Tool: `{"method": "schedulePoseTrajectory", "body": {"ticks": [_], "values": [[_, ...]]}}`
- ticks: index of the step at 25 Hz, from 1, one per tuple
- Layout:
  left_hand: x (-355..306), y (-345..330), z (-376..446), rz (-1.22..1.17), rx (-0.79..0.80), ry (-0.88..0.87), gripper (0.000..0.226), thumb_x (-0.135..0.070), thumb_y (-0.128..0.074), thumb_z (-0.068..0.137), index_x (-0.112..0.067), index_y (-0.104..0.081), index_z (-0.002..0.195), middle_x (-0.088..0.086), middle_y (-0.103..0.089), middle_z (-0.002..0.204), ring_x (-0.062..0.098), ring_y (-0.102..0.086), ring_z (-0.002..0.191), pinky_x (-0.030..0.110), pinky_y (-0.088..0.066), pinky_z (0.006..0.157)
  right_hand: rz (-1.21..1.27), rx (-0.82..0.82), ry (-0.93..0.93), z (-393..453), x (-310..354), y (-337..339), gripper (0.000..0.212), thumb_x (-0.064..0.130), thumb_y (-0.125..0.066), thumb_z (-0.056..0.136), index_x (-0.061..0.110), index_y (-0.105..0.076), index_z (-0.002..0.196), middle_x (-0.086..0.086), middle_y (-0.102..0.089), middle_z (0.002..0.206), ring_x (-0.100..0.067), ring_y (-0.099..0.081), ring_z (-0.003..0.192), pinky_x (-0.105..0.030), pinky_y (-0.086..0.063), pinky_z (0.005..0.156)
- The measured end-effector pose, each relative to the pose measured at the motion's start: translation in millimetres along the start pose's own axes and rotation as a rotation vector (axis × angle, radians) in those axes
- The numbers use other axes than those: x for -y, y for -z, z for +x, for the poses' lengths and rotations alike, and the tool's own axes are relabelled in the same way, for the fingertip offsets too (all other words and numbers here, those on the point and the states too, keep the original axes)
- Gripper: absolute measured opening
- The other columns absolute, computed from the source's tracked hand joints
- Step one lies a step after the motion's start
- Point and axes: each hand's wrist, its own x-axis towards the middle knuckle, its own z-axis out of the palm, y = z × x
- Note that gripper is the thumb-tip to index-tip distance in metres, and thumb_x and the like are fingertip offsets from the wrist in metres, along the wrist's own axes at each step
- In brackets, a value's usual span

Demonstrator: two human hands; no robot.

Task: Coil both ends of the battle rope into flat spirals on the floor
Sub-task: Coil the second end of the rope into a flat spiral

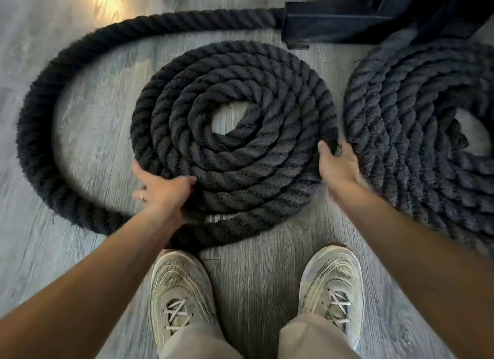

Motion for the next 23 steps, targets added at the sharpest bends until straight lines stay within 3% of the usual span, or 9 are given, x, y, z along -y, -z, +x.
{"method": "schedulePoseTrajectory", "body": {"ticks": [3, 5, 7, 9, 11, 14, 16, 19, 23], "values": [[-30, 22, 41, -0.121, 0.088, -0.06, 0.094, -0.008, -0.074, 0.085, -0.031, -0.019, 0.158, 0.011, -0.05, 0.146, 0.027, -0.059, 0.117, 0.04, -0.057, 0.085, -0.029, 0.034, -0.022, -54, -28, -16, 0.075, 0.045, -0.057, 0.097, 0.028, -0.019, 0.16, -0.013, -0.034, 0.159, -0.038, -0.049, 0.132, -0.042, -0.044, 0.101], [-43, 34, 66, 0.006, 0.127, -0.14, 0.074, -0.005, -0.069, 0.091, -0.027, -0.035, 0.154, 0.009, -0.059, 0.137, 0.022, -0.062, 0.112, 0.035, -0.056, 0.086, -0.024, 0.08, -0.051, -90, -45, -27, 0.085, 0.046, -0.057, 0.097, 0.03, -0.006, 0.162, -0.014, -0.023, 0.165, -0.037, -0.039, 0.142, -0.041, -0.039, 0.105], [-46, 39, 79, 0.133, 0.152, -0.22, 0.071, -0.006, -0.072, 0.091, -0.026, -0.041, 0.152, 0.006, -0.062, 0.132, 0.018, -0.061, 0.109, 0.031, -0.052, 0.09, -0.053, 0.106, -0.079, -103, -53, -34, 0.089, 0.049, -0.055, 0.098, 0.03, 0.004, 0.162, -0.014, -0.013, 0.168, -0.034, -0.024, 0.151, -0.04, -0.033, 0.111], [-45, 39, 84, 0.173, 0.143, -0.258, 0.075, -0.006, -0.074, 0.089, -0.029, -0.041, 0.152, 0.005, -0.062, 0.13, 0.018, -0.06, 0.108, 0.029, -0.05, 0.089, -0.063, 0.141, -0.059, -97, -52, -34, 0.09, 0.047, -0.054, 0.1, 0.027, 0.008, 0.162, -0.011, -0.01, 0.169, -0.032, -0.022, 0.152, -0.044, -0.033, 0.116], [-44, 38, 83, 0.129, 0.153, -0.219, 0.088, -0.003, -0.076, 0.086, -0.035, -0.032, 0.155, 0.005, -0.058, 0.14, 0.02, -0.06, 0.114, 0.034, -0.053, 0.093, -0.044, 0.163, 0.012, -81, -48, -29, 0.089, 0.043, -0.056, 0.099, 0.029, 0.005, 0.162, -0.005, -0.013, 0.17, -0.032, -0.029, 0.149, -0.052, -0.037, 0.115], [-37, 30, 60, 0.022, 0.204, -0.145, 0.105, 0.002, -0.081, 0.078, -0.038, -0.023, 0.155, -0.001, -0.053, 0.135, 0.026, -0.06, 0.119, 0.049, -0.057, 0.092, -0.161, 0.074, 0.091, -38, -28, -13, 0.078, 0.044, -0.053, 0.101, 0.034, -0.007, 0.162, -0.008, -0.021, 0.167, -0.032, -0.031, 0.148, -0.042, -0.03, 0.115], [-18, 20, 36, 0.058, 0.235, -0.179, 0.104, -0.006, -0.089, 0.07, -0.035, -0.028, 0.149, -0.002, -0.057, 0.135, 0.026, -0.059, 0.122, 0.052, -0.055, 0.095, -0.223, 0.01, 0.076, 1, -3, -1, 0.071, 0.045, -0.054, 0.101, 0.03, -0.02, 0.161, -0.013, -0.03, 0.162, -0.034, -0.039, 0.142, -0.039, -0.037, 0.108], [4, 4, 12, 0.092, 0.322, -0.122, 0.122, -0.023, -0.097, 0.062, -0.032, -0.014, 0.151, 0.005, -0.051, 0.145, 0.029, -0.058, 0.125, 0.055, -0.051, 0.1, -0.236, -0.064, 0.013, 38, 31, 10, 0.065, 0.043, -0.06, 0.099, 0.023, -0.035, 0.155, -0.013, -0.045, 0.151, -0.035, -0.052, 0.129, -0.041, -0.046, 0.098], [-18, 10, 30, 0.194, 0.316, -0.048, 0.088, -0.037, -0.089, 0.071, -0.027, -0.028, 0.134, 0.009, -0.063, 0.124, 0.022, -0.068, 0.095, 0.04, -0.059, 0.072, -0.171, -0.046, 0.064, 7, 22, 1, 0.069, 0.033, -0.063, 0.095, 0.023, -0.032, 0.156, -0.009, -0.033, 0.154, -0.032, -0.051, 0.127, -0.037, -0.047, 0.098]]}}
